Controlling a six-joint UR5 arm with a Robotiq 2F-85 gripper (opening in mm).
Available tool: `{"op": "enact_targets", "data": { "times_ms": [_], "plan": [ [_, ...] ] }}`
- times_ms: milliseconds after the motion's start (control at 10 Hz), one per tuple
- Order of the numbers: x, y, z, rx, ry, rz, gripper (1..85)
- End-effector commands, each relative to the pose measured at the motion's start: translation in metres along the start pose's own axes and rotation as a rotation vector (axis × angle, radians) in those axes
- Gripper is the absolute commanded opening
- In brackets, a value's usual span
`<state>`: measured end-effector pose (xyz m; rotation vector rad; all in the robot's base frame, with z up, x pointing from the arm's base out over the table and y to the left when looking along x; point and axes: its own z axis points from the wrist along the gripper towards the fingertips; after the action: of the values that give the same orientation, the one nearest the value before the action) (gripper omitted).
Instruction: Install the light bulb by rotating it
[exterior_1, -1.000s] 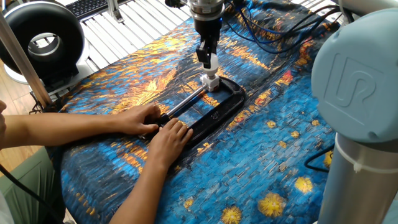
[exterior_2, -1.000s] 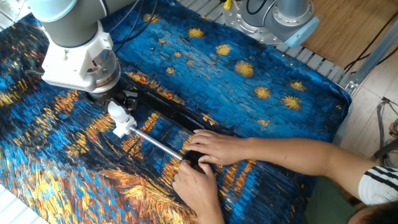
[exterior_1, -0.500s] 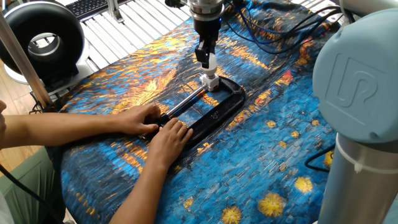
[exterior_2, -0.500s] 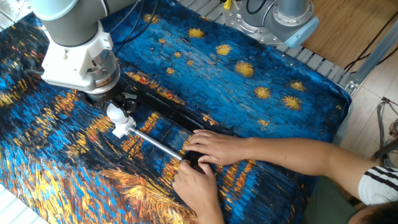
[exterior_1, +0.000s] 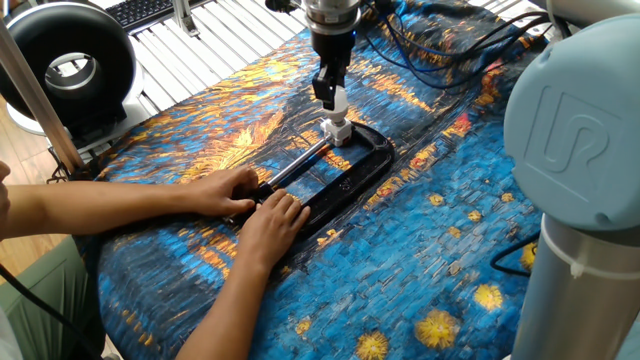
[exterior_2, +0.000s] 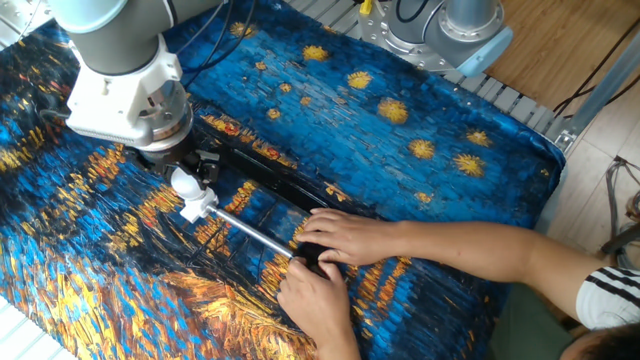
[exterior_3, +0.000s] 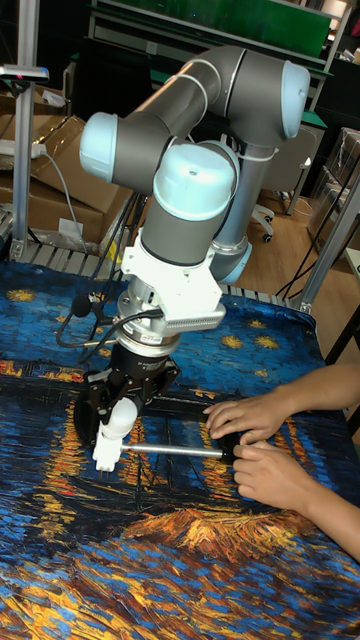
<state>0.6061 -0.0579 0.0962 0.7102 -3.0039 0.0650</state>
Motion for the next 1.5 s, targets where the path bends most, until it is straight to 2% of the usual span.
{"op": "enact_targets", "data": {
  "times_ms": [0,300,700,1100,1400],
  "plan": [
    [0.003,0.004,-0.001,-0.010,0.011,0.049,9.7],
    [0.007,0.006,-0.001,-0.018,0.029,0.088,9.3],
    [0.008,0.004,-0.005,-0.019,0.020,0.147,9.3],
    [0.009,0.005,-0.003,-0.035,0.016,0.171,8.7],
    [0.015,0.004,0.001,-0.055,0.021,0.182,8.7]
  ]
}}
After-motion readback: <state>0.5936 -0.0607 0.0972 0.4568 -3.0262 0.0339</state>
